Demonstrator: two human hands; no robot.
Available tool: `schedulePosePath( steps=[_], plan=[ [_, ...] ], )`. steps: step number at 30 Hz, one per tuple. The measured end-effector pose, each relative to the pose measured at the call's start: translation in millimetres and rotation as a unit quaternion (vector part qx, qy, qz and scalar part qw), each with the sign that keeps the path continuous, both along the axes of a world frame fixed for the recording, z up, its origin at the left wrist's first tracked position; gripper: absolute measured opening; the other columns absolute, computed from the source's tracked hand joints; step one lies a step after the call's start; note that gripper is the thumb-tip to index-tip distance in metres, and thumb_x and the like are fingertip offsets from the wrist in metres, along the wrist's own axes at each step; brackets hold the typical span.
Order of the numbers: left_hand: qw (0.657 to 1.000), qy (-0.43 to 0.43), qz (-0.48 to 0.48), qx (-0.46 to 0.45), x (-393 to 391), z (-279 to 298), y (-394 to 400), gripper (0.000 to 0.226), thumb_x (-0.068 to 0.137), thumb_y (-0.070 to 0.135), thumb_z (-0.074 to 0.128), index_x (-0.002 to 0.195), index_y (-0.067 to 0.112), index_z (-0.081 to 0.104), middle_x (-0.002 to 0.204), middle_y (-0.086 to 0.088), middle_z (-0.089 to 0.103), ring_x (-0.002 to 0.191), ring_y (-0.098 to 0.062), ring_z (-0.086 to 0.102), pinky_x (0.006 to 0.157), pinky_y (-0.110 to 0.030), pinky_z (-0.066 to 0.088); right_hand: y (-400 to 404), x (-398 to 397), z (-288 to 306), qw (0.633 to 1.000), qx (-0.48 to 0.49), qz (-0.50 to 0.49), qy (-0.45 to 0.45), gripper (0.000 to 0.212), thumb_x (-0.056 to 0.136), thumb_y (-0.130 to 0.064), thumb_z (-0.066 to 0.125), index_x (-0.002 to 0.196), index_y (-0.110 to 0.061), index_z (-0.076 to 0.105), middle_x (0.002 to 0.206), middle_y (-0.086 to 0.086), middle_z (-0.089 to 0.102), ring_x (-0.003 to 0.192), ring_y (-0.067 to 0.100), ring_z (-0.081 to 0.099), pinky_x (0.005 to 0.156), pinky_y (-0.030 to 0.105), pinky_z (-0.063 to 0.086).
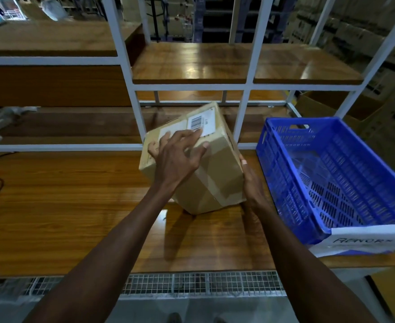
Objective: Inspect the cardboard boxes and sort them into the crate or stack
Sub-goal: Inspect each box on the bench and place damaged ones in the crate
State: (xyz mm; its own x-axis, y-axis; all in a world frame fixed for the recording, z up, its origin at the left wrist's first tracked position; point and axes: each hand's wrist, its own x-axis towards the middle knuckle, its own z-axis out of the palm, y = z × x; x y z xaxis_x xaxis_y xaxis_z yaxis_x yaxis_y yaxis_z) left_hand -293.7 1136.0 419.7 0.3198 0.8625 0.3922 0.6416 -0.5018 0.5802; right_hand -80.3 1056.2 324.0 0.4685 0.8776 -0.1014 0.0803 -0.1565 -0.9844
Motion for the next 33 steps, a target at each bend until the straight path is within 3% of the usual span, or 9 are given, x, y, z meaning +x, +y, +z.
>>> schedulePosePath(
  steps=[3, 8, 11, 13, 17, 20, 24, 28, 33],
  plan=[
    [0.993, -0.085, -0.044, -0.065, -4, 11, 27, 0.044, 0.101, 0.049, 0.045, 0.139, 0.035, 0.063, 0.144, -0.001, 0.058, 0.125, -0.022, 0.056, 0.097, -0.055, 0.053, -5, 5, -9, 0.999, -0.023, -0.014, 0.037, 0.061, 0.099, -0.072, 0.042, 0.151, -0.042, 0.052, 0.146, -0.004, 0.062, 0.130, 0.017, 0.060, 0.110, 0.050, 0.050],
    [0.993, 0.103, 0.005, -0.063, -15, 8, 50, 0.039, 0.100, 0.041, 0.051, 0.137, 0.043, 0.061, 0.152, 0.002, 0.052, 0.138, -0.032, 0.045, 0.111, -0.057, 0.038, -11, 13, -32, 0.993, -0.069, -0.019, 0.090, 0.068, 0.087, -0.083, 0.047, 0.137, -0.041, 0.066, 0.131, -0.004, 0.072, 0.122, 0.020, 0.067, 0.106, 0.053, 0.053],
    [0.987, 0.158, 0.005, -0.042, -9, 13, 49, 0.044, 0.099, 0.049, 0.048, 0.142, 0.045, 0.057, 0.152, 0.002, 0.052, 0.136, -0.035, 0.047, 0.107, -0.054, 0.038, -18, 3, 1, 0.994, -0.070, -0.020, 0.084, 0.046, 0.106, -0.057, 0.042, 0.134, -0.031, 0.069, 0.124, -0.003, 0.074, 0.109, 0.014, 0.072, 0.085, 0.032, 0.061],
    [0.982, 0.187, 0.011, -0.029, -5, 15, 49, 0.048, 0.099, 0.052, 0.048, 0.146, 0.041, 0.054, 0.153, 0.000, 0.051, 0.135, -0.036, 0.046, 0.108, -0.053, 0.038, -15, 7, 25, 0.998, -0.006, -0.020, 0.062, 0.037, 0.112, -0.038, 0.041, 0.135, -0.028, 0.067, 0.120, -0.008, 0.074, 0.104, 0.006, 0.072, 0.077, 0.022, 0.059],
    [0.976, 0.216, -0.009, -0.011, 10, 11, 44, 0.052, 0.099, 0.058, 0.047, 0.148, 0.040, 0.052, 0.152, 0.002, 0.049, 0.137, -0.034, 0.039, 0.108, -0.054, 0.032, 8, 25, 74, 0.990, 0.109, -0.086, -0.002, 0.034, 0.108, -0.025, 0.053, 0.140, -0.017, 0.064, 0.126, -0.002, 0.071, 0.112, 0.009, 0.070, 0.084, 0.022, 0.058],
    [0.972, 0.235, -0.016, 0.002, 27, 6, 41, 0.052, 0.100, 0.057, 0.047, 0.148, 0.040, 0.051, 0.152, 0.004, 0.049, 0.138, -0.031, 0.036, 0.109, -0.051, 0.030, 26, 32, 105, 0.988, 0.062, -0.029, -0.141, 0.028, 0.106, -0.026, 0.058, 0.130, -0.017, 0.070, 0.125, 0.002, 0.070, 0.110, 0.014, 0.069, 0.076, 0.016, 0.052],
    [0.978, 0.209, -0.016, 0.001, 26, 0, 41, 0.051, 0.100, 0.057, 0.047, 0.149, 0.041, 0.050, 0.151, 0.004, 0.049, 0.138, -0.029, 0.035, 0.108, -0.050, 0.029, 50, 27, 121, 0.916, -0.089, 0.068, -0.386, 0.036, 0.091, -0.050, 0.068, 0.122, -0.033, 0.075, 0.138, 0.007, 0.065, 0.123, 0.027, 0.062, 0.099, 0.037, 0.052],
    [0.974, 0.224, -0.019, -0.008, 28, 6, 41, 0.051, 0.100, 0.056, 0.049, 0.148, 0.041, 0.050, 0.152, 0.004, 0.048, 0.140, -0.030, 0.033, 0.109, -0.052, 0.027, 69, 8, 127, 0.849, -0.161, 0.127, -0.488, 0.060, 0.100, -0.059, 0.051, 0.155, -0.036, 0.045, 0.165, 0.007, 0.038, 0.151, 0.035, 0.032, 0.120, 0.057, 0.028],
    [0.967, 0.243, -0.041, -0.068, 30, 27, 58, 0.054, 0.095, 0.060, 0.056, 0.146, 0.041, 0.053, 0.159, 0.002, 0.041, 0.148, -0.033, 0.026, 0.117, -0.061, 0.018, 76, 4, 121, 0.834, -0.183, 0.107, -0.509, 0.062, 0.100, -0.063, 0.043, 0.156, -0.038, 0.043, 0.166, 0.006, 0.036, 0.152, 0.036, 0.029, 0.120, 0.061, 0.018]
  ],
)
